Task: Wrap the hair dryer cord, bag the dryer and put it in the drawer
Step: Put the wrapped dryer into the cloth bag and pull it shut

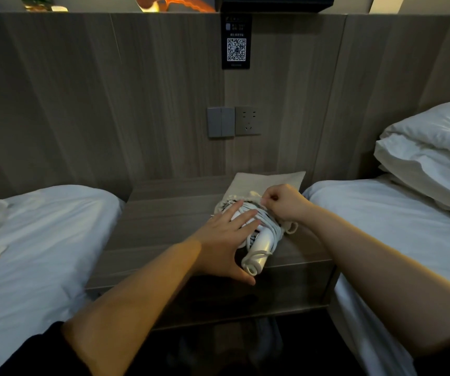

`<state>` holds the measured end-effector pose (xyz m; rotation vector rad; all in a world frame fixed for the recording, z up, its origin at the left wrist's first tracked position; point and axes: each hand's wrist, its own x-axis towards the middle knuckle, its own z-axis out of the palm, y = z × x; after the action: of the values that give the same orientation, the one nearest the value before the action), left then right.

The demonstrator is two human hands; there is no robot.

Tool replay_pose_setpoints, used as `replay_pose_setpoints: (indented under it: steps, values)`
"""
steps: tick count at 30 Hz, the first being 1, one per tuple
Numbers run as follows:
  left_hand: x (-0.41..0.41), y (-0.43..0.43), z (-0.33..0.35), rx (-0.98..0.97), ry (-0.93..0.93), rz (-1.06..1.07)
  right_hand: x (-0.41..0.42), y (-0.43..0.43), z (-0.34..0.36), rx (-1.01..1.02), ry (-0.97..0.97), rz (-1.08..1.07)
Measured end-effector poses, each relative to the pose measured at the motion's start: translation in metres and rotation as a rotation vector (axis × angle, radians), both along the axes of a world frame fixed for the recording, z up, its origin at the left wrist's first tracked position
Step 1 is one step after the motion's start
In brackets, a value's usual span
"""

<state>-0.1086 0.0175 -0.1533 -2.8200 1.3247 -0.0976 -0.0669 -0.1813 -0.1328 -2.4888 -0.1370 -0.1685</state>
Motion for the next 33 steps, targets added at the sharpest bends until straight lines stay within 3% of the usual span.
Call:
replay_pose_setpoints:
  steps: [7,12,16,21,24,29,33]
  values:
    - [-0.002,-0.002,-0.022,-0.269,-0.088,0.052,-0.018,-0.001,0.004,-0.004,-0.007,0.111]
    - [-0.006,-0.008,-0.025,-0.390,-0.030,0.096,-0.027,-0.004,-0.002,-0.001,-0.055,0.112]
    - [-0.001,-0.010,-0.024,-0.365,0.082,0.114,-0.036,-0.020,-0.014,0.003,-0.058,0.088]
    - [0.007,-0.012,-0.013,-0.239,0.172,0.159,-0.051,-0.029,-0.038,-0.095,-0.093,-0.125]
    - [0.008,-0.014,-0.010,-0.246,0.192,0.161,-0.060,-0.020,-0.052,0.000,-0.152,-0.169]
    - [0.011,-0.019,-0.012,-0.279,0.193,0.207,-0.068,-0.017,-0.059,0.205,-0.212,-0.111]
    - [0.010,-0.028,-0.014,-0.302,0.140,0.210,-0.071,-0.020,-0.054,0.130,-0.217,-0.005]
